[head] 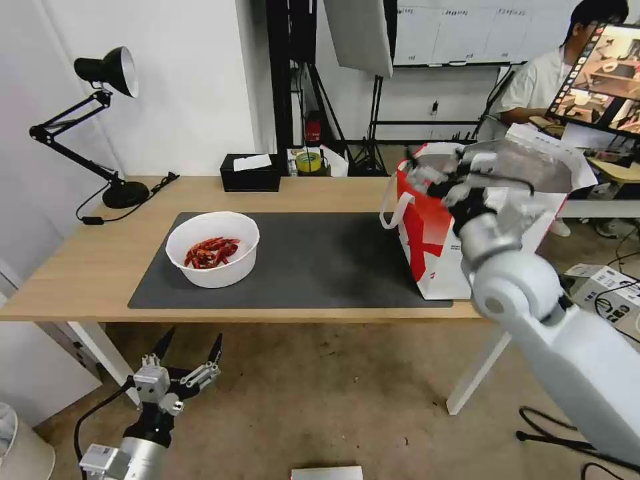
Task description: Pick up the trash from the table and place it into the takeout bag.
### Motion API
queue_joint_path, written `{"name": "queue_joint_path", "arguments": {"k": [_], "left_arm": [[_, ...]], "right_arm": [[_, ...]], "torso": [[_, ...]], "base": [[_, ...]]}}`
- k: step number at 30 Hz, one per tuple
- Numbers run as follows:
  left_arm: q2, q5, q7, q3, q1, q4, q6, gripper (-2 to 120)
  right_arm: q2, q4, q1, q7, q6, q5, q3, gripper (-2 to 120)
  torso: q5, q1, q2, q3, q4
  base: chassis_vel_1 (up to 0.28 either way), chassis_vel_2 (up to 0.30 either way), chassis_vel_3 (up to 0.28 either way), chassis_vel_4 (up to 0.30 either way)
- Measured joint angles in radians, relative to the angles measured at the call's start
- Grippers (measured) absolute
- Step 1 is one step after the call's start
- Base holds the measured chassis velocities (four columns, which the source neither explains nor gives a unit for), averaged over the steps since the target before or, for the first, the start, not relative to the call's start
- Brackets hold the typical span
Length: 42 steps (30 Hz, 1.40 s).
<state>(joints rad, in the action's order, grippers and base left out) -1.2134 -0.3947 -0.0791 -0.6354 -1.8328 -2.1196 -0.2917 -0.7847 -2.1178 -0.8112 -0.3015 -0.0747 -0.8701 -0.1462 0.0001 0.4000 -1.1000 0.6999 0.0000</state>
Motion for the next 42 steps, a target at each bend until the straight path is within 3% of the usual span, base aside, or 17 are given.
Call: {"name": "queue_joint_path", "arguments": {"k": [2,8,11,16,19,24,28,42], "left_arm": [[-0.004,0.0,-0.001,0.004,0.003,0.0,-0.001,100],[-0.008,0.006,-0.003,0.003,-0.001,-0.001,-0.007,100],[-0.011,0.007,-0.006,0.001,-0.006,-0.002,-0.012,100],[-0.013,0.01,-0.007,0.001,-0.007,-0.002,-0.013,100],[-0.016,0.013,-0.007,0.002,-0.008,0.001,-0.015,100],[-0.02,0.021,-0.007,0.008,-0.008,0.007,-0.019,100],[-0.024,0.026,-0.008,0.014,-0.008,0.008,-0.019,100],[-0.032,0.036,-0.01,0.016,-0.021,0.021,-0.042,100]], "right_arm": [[0.017,-0.044,-0.104,0.082,0.048,0.018,-0.035,100],[0.005,-0.088,-0.341,0.177,0.131,0.096,-0.123,100],[-0.046,-0.085,-0.545,0.25,0.229,0.194,-0.202,100],[-0.119,-0.045,-0.725,0.281,0.329,0.327,-0.249,100],[-0.205,0.03,-0.875,0.287,0.464,0.451,-0.256,100],[-0.272,0.102,-0.949,0.275,0.57,0.529,-0.247,100],[-0.291,0.115,-0.96,0.256,0.586,0.554,-0.234,100],[-0.293,0.097,-0.912,0.199,0.545,0.604,-0.22,100]], "torso": [[0.0002,0.0,0.0,0.0,0.0001],[0.0,0.0,0.0,0.0,0.0],[0.0,0.0,0.0,0.0,-0.0001],[-0.0001,0.0,0.0,0.0,-0.0001],[-0.0001,0.0,0.0,0.0,-0.0003],[-0.0002,0.0,0.0,0.0,-0.0001],[-0.0002,0.0,0.0,0.0,0.0],[-0.0002,0.0,0.0,0.0,0.0001]], "base": [[0.0,0.0,0.0,0.0],[0.0,0.0,0.0,0.0],[0.0,0.0,0.0,0.0],[0.0,0.0,0.0,0.0],[0.0,0.0,0.0,0.0],[0.0,0.0,0.0,0.0],[0.0,0.0,0.0,0.0],[0.0,0.0,0.0,0.0]]}}
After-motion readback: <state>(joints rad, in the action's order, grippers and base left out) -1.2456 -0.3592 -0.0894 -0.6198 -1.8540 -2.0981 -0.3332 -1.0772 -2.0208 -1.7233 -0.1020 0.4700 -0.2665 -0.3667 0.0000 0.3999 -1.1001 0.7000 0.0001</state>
